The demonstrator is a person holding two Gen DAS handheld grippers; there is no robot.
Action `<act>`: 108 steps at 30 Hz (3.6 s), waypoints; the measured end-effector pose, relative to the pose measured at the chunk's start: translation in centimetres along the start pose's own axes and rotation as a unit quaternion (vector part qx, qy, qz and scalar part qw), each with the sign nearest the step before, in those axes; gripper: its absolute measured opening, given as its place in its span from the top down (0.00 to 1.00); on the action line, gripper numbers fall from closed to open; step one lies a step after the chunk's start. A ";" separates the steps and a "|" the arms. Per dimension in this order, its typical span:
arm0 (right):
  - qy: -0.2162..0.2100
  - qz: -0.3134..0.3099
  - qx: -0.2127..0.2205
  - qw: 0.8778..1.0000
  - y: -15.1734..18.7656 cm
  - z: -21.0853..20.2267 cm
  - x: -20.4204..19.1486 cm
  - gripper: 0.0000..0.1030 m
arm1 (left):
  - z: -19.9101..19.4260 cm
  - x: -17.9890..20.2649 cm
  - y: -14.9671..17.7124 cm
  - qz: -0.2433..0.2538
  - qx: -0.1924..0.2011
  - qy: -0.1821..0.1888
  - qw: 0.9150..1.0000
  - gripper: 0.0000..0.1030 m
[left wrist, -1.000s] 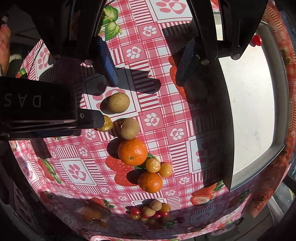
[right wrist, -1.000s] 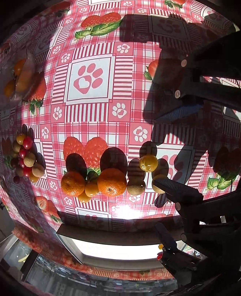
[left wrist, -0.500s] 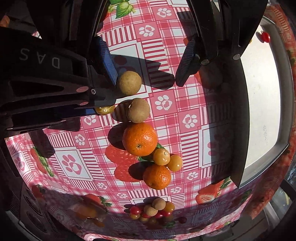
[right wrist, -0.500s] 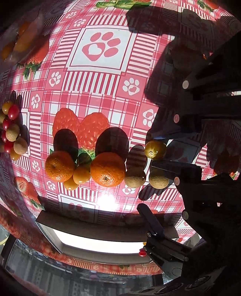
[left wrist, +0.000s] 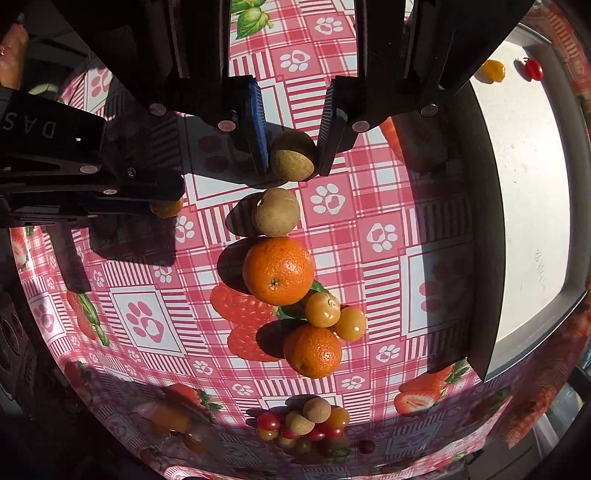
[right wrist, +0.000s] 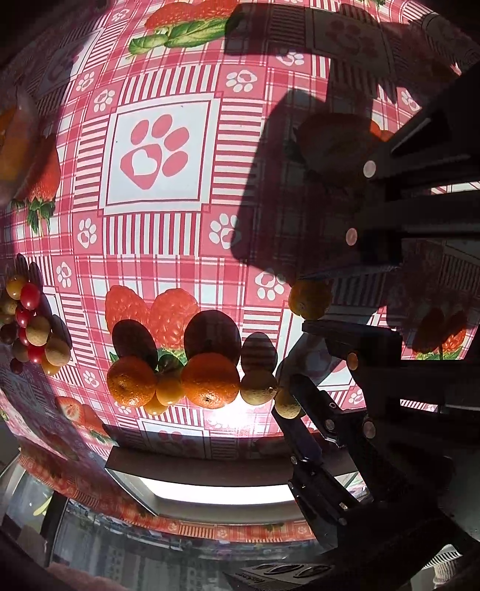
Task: Organize fruits
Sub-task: 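Grasp a brown kiwi with the left tool while the right tool grasps a yellow cherry tomato, then carry the kiwi and yellow tomato into the white tray and open both tools, then grasp a tangerine with the right tool while the left tool grasps a yellow cherry tomato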
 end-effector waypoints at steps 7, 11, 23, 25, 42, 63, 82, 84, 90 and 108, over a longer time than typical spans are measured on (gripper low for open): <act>-0.005 -0.001 0.008 1.000 0.7 -1.7 -0.7 0.77 | -3.6 -2.4 0.8 -0.009 0.011 0.014 1.000 0.74; -0.008 -0.008 0.010 1.000 0.6 -1.9 -2.4 0.77 | -5.2 -3.0 0.8 -0.010 0.022 0.013 1.000 0.74; -0.021 -0.059 0.008 0.998 0.0 -1.4 -8.8 0.77 | -7.8 -8.2 1.4 -0.061 0.048 -0.014 0.997 0.74; -0.024 -0.071 0.005 0.997 0.0 -1.0 -10.2 0.77 | -8.2 -9.4 1.7 -0.070 0.050 -0.022 0.996 0.74; -0.059 -0.163 -0.019 0.985 -0.4 3.3 -22.5 0.77 | -9.4 -20.4 4.6 -0.123 0.053 -0.095 0.986 0.74; 0.000 -0.221 -0.064 0.973 2.1 9.0 -24.8 0.63 | -6.2 -23.1 6.8 -0.107 0.004 -0.138 0.985 0.30; 0.037 -0.140 0.058 0.988 -2.0 0.3 -15.9 0.20 | -8.8 -15.7 1.6 -0.035 0.057 -0.094 0.993 0.30; 0.059 -0.117 0.067 0.989 -2.1 -0.4 -13.6 0.20 | -8.8 -14.3 0.7 -0.021 0.063 -0.083 0.994 0.30; 0.098 -0.047 0.063 0.992 -2.5 -1.4 -7.5 0.20 | -8.1 -10.5 -2.5 0.007 0.076 -0.052 0.996 0.30; 0.064 -0.054 0.055 0.995 -3.6 1.9 -6.1 0.21 | 1.3 -6.0 -7.6 0.059 0.022 -0.007 0.998 0.30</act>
Point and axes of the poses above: each gripper's, at about its wrist camera, not at the fingertips, and z roughly the way its jaws point, x to its right, y to its underside, the point moved 1 cm from there along z, roughly the way its jaws point, and after that the axes turned 15 degrees about x, right-handed, at the moved point
